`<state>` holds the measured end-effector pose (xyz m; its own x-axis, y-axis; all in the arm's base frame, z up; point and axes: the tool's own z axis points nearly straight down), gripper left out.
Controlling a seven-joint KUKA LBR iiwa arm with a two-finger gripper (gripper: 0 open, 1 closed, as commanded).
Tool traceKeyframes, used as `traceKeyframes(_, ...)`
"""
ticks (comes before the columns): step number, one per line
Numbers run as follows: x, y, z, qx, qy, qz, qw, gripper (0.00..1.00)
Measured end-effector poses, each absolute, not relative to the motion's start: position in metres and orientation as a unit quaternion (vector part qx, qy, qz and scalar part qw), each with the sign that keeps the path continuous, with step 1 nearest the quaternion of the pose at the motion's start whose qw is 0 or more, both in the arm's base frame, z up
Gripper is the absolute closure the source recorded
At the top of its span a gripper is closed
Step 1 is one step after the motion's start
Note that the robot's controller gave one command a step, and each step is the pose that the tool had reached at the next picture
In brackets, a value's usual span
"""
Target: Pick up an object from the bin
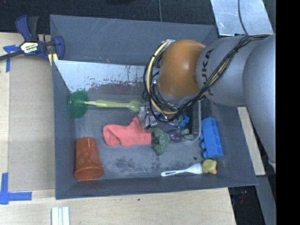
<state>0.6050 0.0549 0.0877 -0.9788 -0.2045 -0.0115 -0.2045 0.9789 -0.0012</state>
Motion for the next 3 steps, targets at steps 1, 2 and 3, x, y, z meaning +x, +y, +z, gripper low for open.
traceKeyframes(1,0.6072,0.0889,0.0715,-0.116,0.993,-0.002,0.012,0.0)
traceKeyframes(2,0.6075,0.0889,0.0721,-0.117,0.993,-0.003,0.012,1.0)
traceKeyframes(3,0.6075,0.0889,0.0721,-0.117,0.993,-0.002,0.012,1.0)
